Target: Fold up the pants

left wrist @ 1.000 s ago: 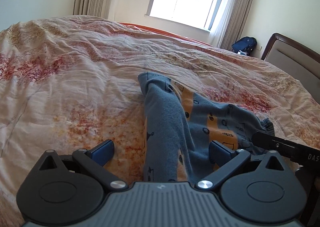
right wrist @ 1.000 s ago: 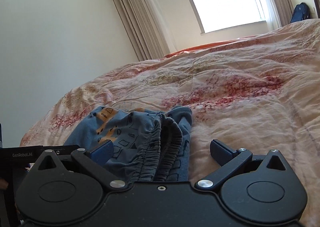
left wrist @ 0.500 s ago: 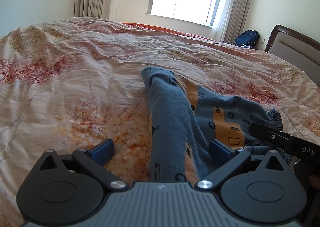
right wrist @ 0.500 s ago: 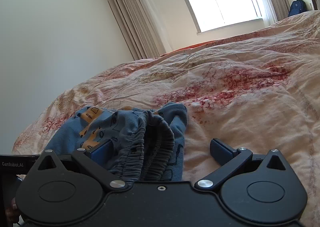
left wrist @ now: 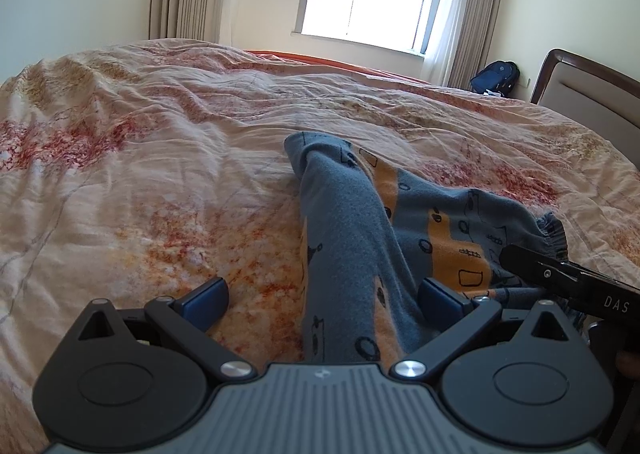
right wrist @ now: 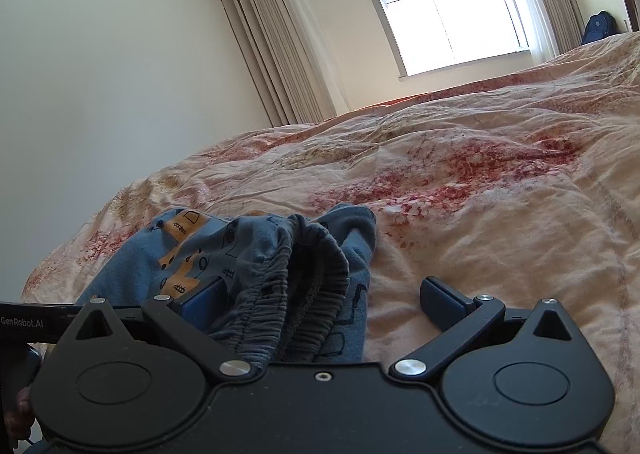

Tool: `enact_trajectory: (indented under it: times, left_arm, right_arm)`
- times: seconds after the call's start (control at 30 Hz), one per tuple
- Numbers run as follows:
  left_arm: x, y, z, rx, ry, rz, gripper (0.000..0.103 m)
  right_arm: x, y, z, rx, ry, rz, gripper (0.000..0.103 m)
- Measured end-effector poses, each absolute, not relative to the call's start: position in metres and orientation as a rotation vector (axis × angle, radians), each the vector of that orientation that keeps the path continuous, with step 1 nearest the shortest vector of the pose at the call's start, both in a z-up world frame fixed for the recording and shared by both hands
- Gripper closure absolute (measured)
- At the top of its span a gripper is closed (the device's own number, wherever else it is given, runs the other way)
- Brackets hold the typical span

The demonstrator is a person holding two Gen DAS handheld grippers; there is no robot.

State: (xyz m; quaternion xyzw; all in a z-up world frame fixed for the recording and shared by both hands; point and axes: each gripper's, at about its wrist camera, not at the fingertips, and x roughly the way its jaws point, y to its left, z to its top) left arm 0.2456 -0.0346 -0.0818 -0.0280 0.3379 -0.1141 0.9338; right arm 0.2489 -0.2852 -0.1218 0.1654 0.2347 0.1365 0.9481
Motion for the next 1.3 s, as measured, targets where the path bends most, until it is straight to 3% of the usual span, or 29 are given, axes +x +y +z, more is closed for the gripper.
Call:
enact_trajectory:
  times: [0.57, 0.67, 0.83, 0.9, 1.03, 1.13, 1.3]
  left_arm:
    - [0.259, -0.017, -0.07, -0.192, 0.76, -0.199, 0.001]
    - [0.261, -0.013, -0.067, -0.222, 0.766, -0.211, 0.002]
    - [0.263, -0.009, -0.067, -0.24, 0.778, -0.236, 0.018]
    - [0.262, -0.008, -0.066, -0.26, 0.78, -0.259, 0.036]
    - [0.262, -0.015, -0.065, -0.279, 0.798, -0.292, 0.062]
    - [0.261, -0.023, -0.06, -0.227, 0.787, -0.29, 0.068]
    - [0.259, -0.024, -0.055, -0.215, 0.778, -0.301, 0.079]
  right_arm:
    - [0.252, -0.293, -0.113, 0.426, 0.504, 0.29, 0.0]
    - [0.256, -0.295, -0.11, 0.457, 0.518, 0.287, 0.005]
    - [0.254, -0.293, -0.109, 0.456, 0.534, 0.26, 0.039]
    - [0.252, -0.294, -0.11, 0.474, 0.538, 0.273, 0.048]
    - [0.248, -0.292, -0.109, 0.482, 0.534, 0.264, 0.054]
    - [0.246, -0.288, -0.106, 0.482, 0.528, 0.263, 0.065]
    - [0.241, -0.285, -0.1, 0.473, 0.503, 0.265, 0.075]
